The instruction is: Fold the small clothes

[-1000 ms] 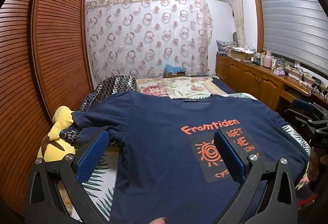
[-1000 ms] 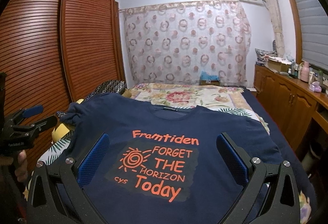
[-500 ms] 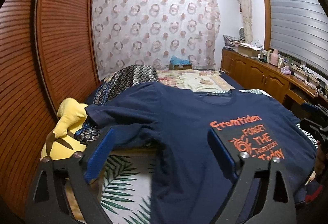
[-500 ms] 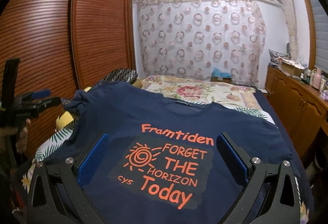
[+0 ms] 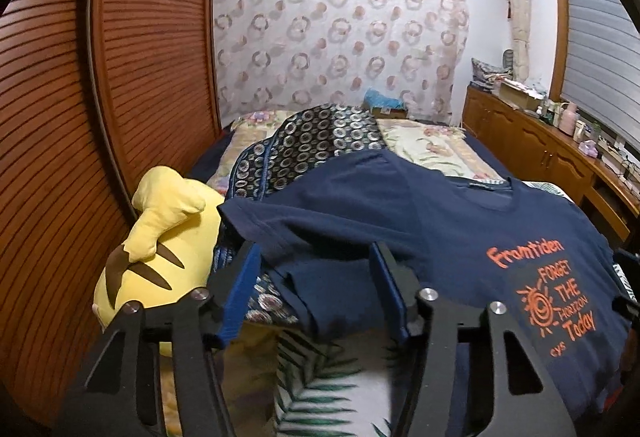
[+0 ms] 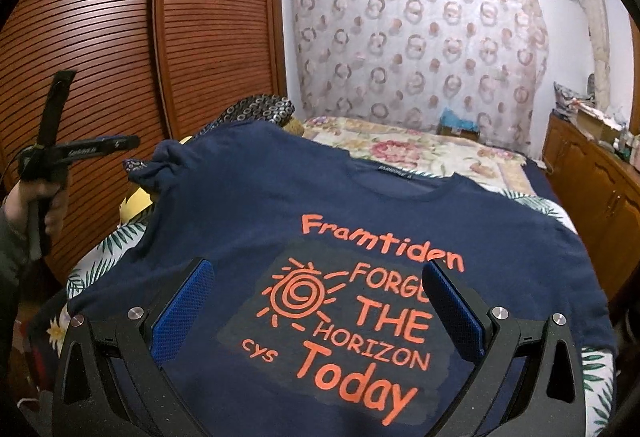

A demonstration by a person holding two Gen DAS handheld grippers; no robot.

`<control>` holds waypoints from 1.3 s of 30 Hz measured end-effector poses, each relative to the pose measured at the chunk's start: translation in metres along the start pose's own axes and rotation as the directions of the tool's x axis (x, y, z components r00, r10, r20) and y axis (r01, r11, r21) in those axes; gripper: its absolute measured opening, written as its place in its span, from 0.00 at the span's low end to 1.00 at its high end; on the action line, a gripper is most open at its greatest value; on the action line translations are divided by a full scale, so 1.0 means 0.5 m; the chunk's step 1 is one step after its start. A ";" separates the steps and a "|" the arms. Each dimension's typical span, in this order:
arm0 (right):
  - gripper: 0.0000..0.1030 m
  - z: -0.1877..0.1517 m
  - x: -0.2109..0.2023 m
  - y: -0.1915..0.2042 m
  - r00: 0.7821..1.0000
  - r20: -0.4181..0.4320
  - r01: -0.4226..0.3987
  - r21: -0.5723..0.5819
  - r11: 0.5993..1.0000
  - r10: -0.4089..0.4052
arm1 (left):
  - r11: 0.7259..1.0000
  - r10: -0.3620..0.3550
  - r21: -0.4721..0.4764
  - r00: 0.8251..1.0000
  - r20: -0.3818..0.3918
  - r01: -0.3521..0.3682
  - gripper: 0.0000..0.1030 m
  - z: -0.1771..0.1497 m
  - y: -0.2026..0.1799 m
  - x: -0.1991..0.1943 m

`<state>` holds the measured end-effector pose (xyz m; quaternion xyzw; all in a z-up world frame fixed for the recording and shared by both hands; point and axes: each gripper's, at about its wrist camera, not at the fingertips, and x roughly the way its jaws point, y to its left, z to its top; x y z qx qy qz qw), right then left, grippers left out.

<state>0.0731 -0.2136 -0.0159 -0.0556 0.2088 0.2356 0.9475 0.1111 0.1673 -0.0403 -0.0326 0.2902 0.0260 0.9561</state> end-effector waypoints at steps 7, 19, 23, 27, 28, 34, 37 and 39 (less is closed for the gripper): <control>1.00 0.003 0.007 -0.010 1.000 -0.018 -0.012 0.017 1.000 0.012 | 1.000 0.015 -0.026 0.995 -0.103 -0.018 0.51 -0.002 0.042 0.085; 1.00 -0.010 0.016 -0.003 0.999 -0.036 -0.019 0.035 0.999 0.021 | 0.998 -0.022 -0.057 0.982 -0.186 0.011 0.44 -0.005 0.061 0.149; 1.00 -0.017 0.015 -0.010 0.999 -0.041 -0.019 0.046 0.999 0.021 | 0.998 -0.042 -0.047 0.985 -0.169 0.035 0.13 -0.001 0.060 0.146; 1.00 -0.020 0.014 -0.012 0.999 -0.044 -0.017 0.057 0.998 0.020 | 1.000 -0.025 -0.008 0.992 -0.123 0.024 0.04 0.014 0.035 0.114; 1.00 -0.020 0.012 -0.012 0.999 -0.043 -0.016 0.058 0.998 0.018 | 0.999 -0.041 0.007 0.993 -0.107 0.042 0.04 0.021 0.022 0.101; 1.00 -0.018 0.002 -0.023 0.999 -0.035 -0.008 0.077 0.997 0.011 | 0.990 -0.105 0.091 0.994 -0.037 0.108 0.04 0.067 -0.061 0.043; 1.00 -0.020 -0.009 -0.031 1.000 -0.029 0.002 0.083 0.997 0.000 | 0.979 -0.157 0.125 0.987 -0.020 0.159 0.04 0.087 -0.108 0.023; 1.00 -0.021 -0.018 -0.035 1.000 -0.022 0.012 0.088 0.996 -0.010 | 0.969 -0.192 0.156 0.981 -0.015 0.192 0.04 0.099 -0.150 0.012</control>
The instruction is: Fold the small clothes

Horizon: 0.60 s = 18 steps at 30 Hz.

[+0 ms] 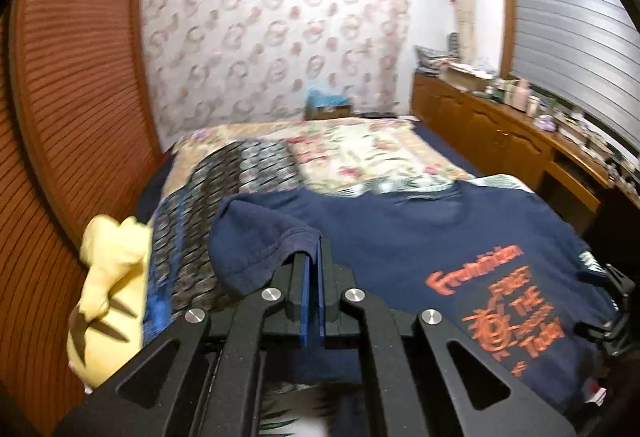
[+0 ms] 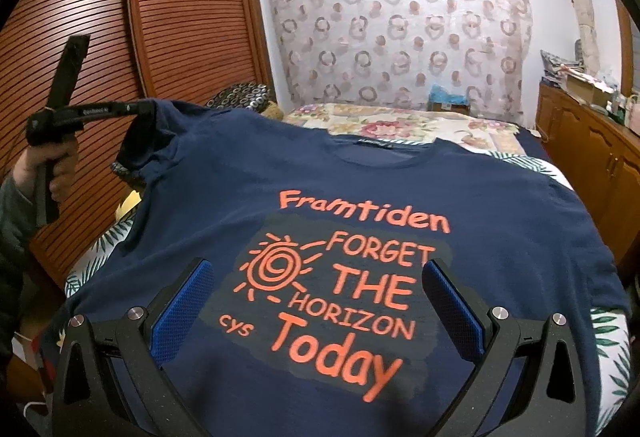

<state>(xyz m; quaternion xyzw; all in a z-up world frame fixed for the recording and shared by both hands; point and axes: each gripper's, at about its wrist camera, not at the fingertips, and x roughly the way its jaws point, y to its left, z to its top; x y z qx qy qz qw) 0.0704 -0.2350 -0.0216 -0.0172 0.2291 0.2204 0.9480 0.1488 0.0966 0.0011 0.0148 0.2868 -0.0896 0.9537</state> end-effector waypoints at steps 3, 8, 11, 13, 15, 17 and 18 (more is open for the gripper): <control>1.00 0.000 -0.014 -0.009 1.000 0.011 0.014 0.008 1.000 -0.014 | 0.998 -0.057 0.035 0.998 0.004 0.056 0.04 0.021 -0.056 -0.001; 1.00 -0.005 -0.030 -0.015 0.999 0.022 0.027 0.021 0.999 -0.027 | 0.986 -0.135 0.091 0.991 -0.023 0.136 0.04 0.034 -0.157 0.027; 1.00 -0.011 -0.034 -0.016 0.999 0.022 0.035 0.035 0.999 -0.035 | 0.981 -0.159 0.107 0.986 -0.041 0.163 0.06 0.030 -0.190 0.038; 1.00 -0.013 -0.032 -0.009 0.999 0.018 0.038 0.039 0.999 -0.038 | 0.979 -0.167 0.112 0.985 -0.048 0.171 0.28 0.023 -0.202 0.038; 1.00 -0.015 -0.033 -0.003 0.999 0.015 0.043 0.038 0.998 -0.044 | 0.977 -0.178 0.111 0.983 -0.044 0.182 0.40 0.015 -0.207 0.032; 1.00 -0.015 -0.033 0.001 0.999 0.016 0.046 0.038 0.998 -0.047 | 0.978 -0.176 0.110 0.983 -0.044 0.180 0.45 0.007 -0.207 0.026; 1.00 -0.015 -0.033 0.006 0.999 0.018 0.048 0.040 0.998 -0.049 | 0.980 -0.166 0.107 0.985 -0.046 0.170 0.54 0.002 -0.201 0.023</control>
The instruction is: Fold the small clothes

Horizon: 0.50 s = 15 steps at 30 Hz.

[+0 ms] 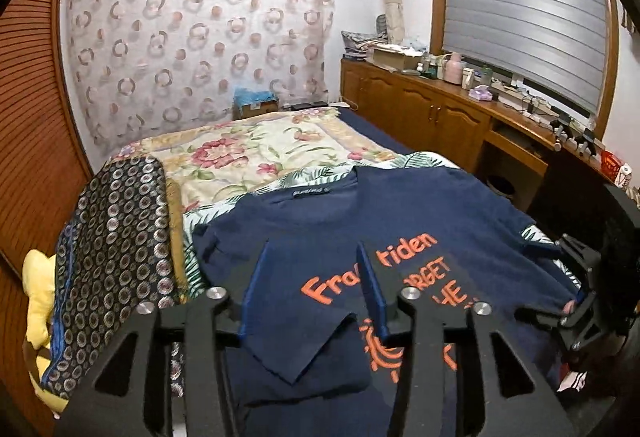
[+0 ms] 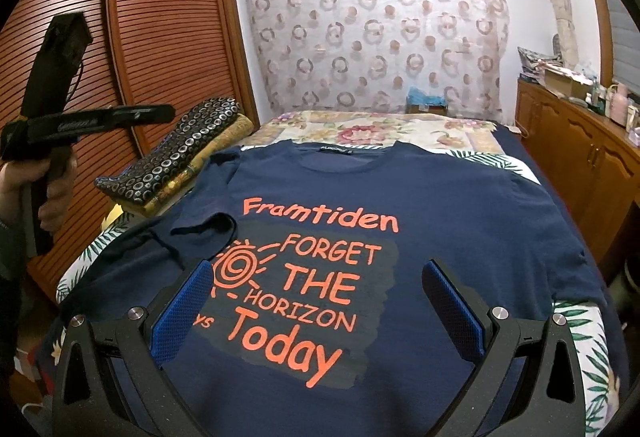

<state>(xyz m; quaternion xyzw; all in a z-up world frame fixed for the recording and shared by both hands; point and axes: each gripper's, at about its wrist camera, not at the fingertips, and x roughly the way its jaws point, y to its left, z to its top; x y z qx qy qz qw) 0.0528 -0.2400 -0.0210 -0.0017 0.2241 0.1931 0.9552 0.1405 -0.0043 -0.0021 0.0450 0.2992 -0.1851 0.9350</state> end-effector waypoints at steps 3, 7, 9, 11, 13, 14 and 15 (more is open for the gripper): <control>1.00 0.004 -0.001 0.003 1.000 -0.001 -0.009 -0.003 1.000 0.009 | 1.000 0.015 -0.014 1.000 0.009 -0.015 0.76 -0.017 0.012 -0.010; 0.99 0.022 0.014 0.023 0.999 -0.004 -0.046 -0.053 0.998 0.046 | 0.998 0.038 -0.058 0.999 0.023 -0.036 0.78 -0.048 0.044 -0.029; 0.96 0.033 0.029 0.032 0.998 -0.014 -0.061 -0.081 0.995 0.060 | 0.996 0.057 -0.076 0.998 0.031 -0.054 0.78 -0.059 0.058 -0.034; 0.94 0.046 0.043 0.040 0.995 -0.027 -0.094 -0.111 0.989 0.091 | 0.993 0.086 -0.086 0.995 0.040 -0.082 0.78 -0.071 0.070 -0.042; 0.89 0.060 0.061 0.052 0.992 -0.043 -0.123 -0.144 0.982 0.118 | 0.991 0.100 -0.090 0.994 0.047 -0.095 0.78 -0.077 0.078 -0.049; 0.86 0.069 0.076 0.064 0.987 -0.061 -0.153 -0.158 0.975 0.145 | 0.990 0.107 -0.094 0.993 0.052 -0.102 0.78 -0.081 0.082 -0.054; 0.82 0.077 0.088 0.066 0.984 -0.071 -0.172 -0.165 0.971 0.163 | 0.989 0.114 -0.100 0.992 0.057 -0.108 0.78 -0.084 0.086 -0.057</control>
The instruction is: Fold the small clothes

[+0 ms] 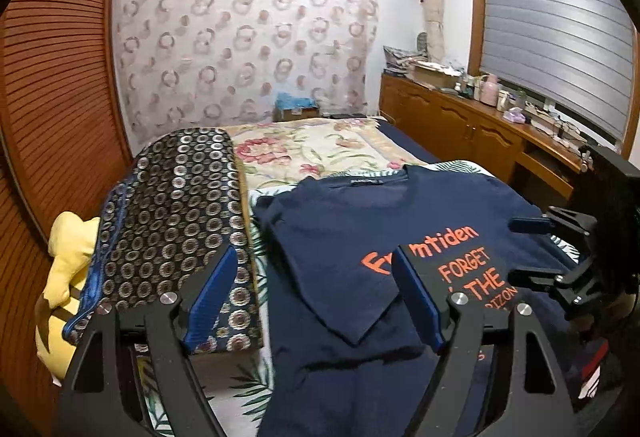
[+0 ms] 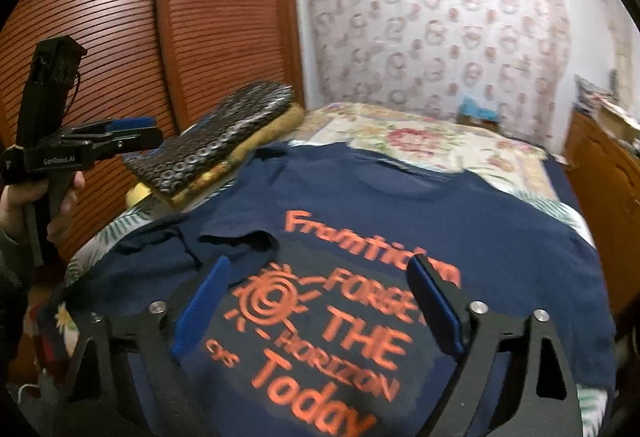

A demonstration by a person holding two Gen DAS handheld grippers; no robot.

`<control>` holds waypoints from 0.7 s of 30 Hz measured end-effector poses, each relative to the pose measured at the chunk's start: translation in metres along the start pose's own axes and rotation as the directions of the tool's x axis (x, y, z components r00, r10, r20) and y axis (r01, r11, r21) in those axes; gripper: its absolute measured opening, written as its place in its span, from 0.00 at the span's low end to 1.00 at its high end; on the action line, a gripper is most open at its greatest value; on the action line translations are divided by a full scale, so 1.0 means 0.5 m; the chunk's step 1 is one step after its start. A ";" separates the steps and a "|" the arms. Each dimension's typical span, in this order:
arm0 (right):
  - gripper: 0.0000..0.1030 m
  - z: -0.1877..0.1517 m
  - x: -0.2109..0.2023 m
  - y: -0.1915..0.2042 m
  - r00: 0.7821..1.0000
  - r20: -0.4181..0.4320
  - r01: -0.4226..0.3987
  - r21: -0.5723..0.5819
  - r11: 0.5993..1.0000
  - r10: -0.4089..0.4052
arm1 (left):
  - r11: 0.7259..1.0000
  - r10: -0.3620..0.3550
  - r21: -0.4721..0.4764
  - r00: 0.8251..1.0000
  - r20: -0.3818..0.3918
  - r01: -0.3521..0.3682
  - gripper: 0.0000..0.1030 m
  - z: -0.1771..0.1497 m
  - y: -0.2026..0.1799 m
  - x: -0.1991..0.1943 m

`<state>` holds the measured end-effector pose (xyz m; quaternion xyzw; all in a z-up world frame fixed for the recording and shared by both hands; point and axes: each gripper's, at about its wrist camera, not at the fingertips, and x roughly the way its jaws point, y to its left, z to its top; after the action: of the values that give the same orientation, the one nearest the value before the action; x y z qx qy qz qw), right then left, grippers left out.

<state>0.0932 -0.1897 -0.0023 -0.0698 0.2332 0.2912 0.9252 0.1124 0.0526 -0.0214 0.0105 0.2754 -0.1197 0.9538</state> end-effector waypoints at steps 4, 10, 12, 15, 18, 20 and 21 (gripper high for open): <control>0.67 0.032 0.055 0.013 0.996 -0.037 -0.083 -0.040 0.996 0.081 | 1.000 0.018 -0.019 1.000 0.020 -0.018 0.78 -0.002 0.015 -0.004; 0.44 0.064 0.142 0.018 0.974 -0.111 -0.205 -0.082 0.975 0.196 | 0.996 0.062 -0.063 0.998 0.023 -0.060 0.78 -0.005 0.053 -0.009; 0.42 0.073 0.167 0.021 0.963 -0.136 -0.247 -0.088 0.965 0.234 | 0.993 0.087 -0.076 0.996 0.017 -0.086 0.78 -0.006 0.068 -0.008; 0.42 0.082 0.217 0.037 0.942 -0.187 -0.303 -0.107 0.947 0.280 | 0.989 0.114 -0.099 0.993 0.003 -0.113 0.78 -0.006 0.090 -0.005; 0.42 0.084 0.259 0.058 0.918 -0.241 -0.353 -0.130 0.927 0.315 | 0.984 0.137 -0.113 0.991 -0.011 -0.137 0.78 -0.009 0.107 0.000; 0.42 0.086 0.285 0.068 0.904 -0.275 -0.376 -0.142 0.916 0.328 | 0.981 0.154 -0.113 0.988 -0.020 -0.155 0.78 -0.010 0.114 0.005; 0.42 0.087 0.293 0.070 0.895 -0.294 -0.391 -0.149 0.908 0.337 | 0.980 0.158 -0.114 0.987 -0.024 -0.160 0.78 -0.012 0.118 0.007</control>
<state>0.1957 -0.0755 -0.0328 -0.1568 0.3309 0.4706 0.8028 0.1260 0.1095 -0.0311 -0.0220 0.2871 -0.0268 0.9573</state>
